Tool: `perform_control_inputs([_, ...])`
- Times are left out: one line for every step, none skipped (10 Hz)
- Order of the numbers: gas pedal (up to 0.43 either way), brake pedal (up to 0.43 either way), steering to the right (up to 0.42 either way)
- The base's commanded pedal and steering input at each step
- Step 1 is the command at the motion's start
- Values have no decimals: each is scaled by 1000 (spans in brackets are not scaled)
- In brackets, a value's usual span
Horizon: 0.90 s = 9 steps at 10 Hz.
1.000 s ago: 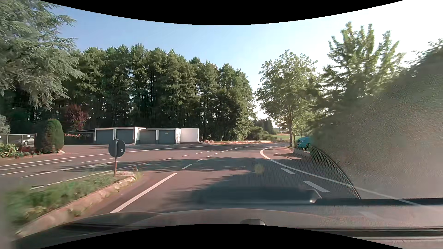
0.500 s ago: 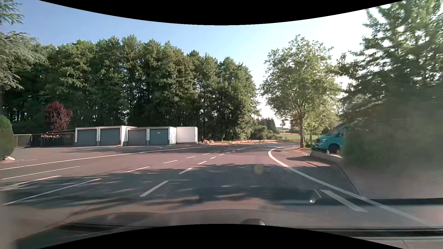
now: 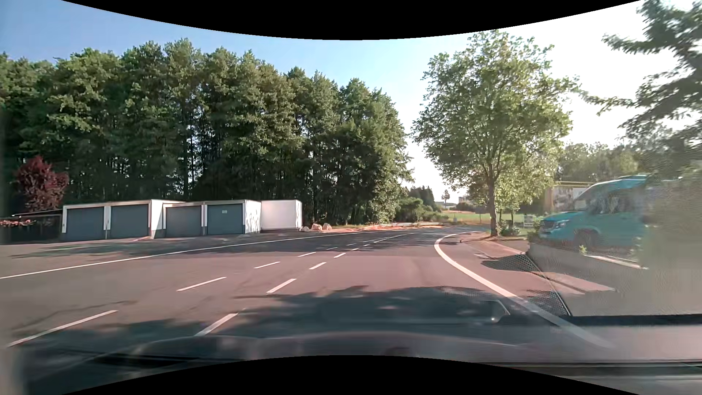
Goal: Follow the waypoints while adhering to traffic rules and regulations
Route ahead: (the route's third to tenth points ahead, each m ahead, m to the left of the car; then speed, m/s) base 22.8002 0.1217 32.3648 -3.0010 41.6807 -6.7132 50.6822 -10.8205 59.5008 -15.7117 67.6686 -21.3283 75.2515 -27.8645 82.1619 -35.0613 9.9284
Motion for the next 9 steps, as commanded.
perform_control_inputs([189, 0, 23])
perform_control_inputs([189, 0, 28])
perform_control_inputs([189, 0, 34])
perform_control_inputs([189, 0, 38])
perform_control_inputs([177, 0, 41])
perform_control_inputs([169, 0, 42])
perform_control_inputs([157, 0, 42])
perform_control_inputs([150, 0, 42])
perform_control_inputs([138, 0, 42])
